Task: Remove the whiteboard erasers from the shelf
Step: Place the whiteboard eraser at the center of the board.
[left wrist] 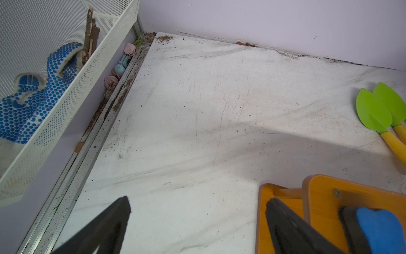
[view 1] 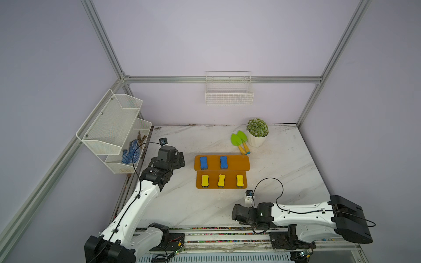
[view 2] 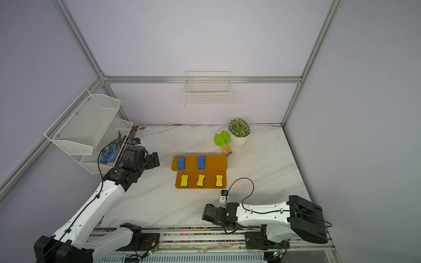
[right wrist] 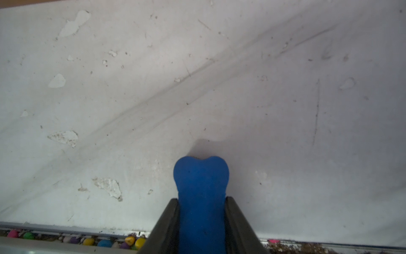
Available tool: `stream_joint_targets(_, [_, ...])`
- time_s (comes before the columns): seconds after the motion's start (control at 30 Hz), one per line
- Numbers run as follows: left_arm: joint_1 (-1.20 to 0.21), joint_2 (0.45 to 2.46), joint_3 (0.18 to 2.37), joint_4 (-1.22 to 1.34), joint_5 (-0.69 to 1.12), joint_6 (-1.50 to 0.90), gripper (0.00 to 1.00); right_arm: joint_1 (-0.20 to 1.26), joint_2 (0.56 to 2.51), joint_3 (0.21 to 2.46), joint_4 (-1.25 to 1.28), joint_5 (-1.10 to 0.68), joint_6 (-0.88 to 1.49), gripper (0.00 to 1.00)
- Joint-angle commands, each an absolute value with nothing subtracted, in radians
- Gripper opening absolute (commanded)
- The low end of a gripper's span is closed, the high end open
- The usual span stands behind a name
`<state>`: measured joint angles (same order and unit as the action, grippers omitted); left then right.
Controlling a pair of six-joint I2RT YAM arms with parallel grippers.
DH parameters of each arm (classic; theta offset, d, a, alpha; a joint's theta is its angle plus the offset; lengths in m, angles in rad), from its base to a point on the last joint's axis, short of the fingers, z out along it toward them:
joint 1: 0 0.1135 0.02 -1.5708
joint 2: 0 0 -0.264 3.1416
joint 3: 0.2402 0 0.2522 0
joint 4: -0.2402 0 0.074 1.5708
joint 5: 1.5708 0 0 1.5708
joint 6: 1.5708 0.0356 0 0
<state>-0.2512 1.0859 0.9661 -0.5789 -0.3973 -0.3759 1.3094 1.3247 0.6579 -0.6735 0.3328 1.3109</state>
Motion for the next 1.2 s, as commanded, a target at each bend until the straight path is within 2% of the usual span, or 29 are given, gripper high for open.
stream_joint_targets(0.0, [-0.258,1.071,0.960,-0.566,-0.402,-0.383,1.00,1.315,1.343,0.647,-0.688,0.360,1.338,0.36])
stream_joint_targets(0.63, [-0.258,1.071,0.959,-0.566,-0.415,-0.383,1.00,1.315,1.396,0.665,-0.720,0.392,1.315,0.39])
stream_joint_targets(0.8, [-0.258,1.069,0.958,-0.566,-0.413,-0.384,1.00,1.315,1.397,0.679,-0.729,0.402,1.303,0.45])
stream_joint_targets(0.93, [-0.258,1.069,0.959,-0.566,-0.415,-0.384,1.00,1.315,1.392,0.698,-0.759,0.416,1.298,0.55])
stream_joint_targets(1.17, [-0.276,1.063,0.968,-0.575,-0.404,-0.378,1.00,1.312,1.360,0.792,-0.853,0.504,1.277,0.59])
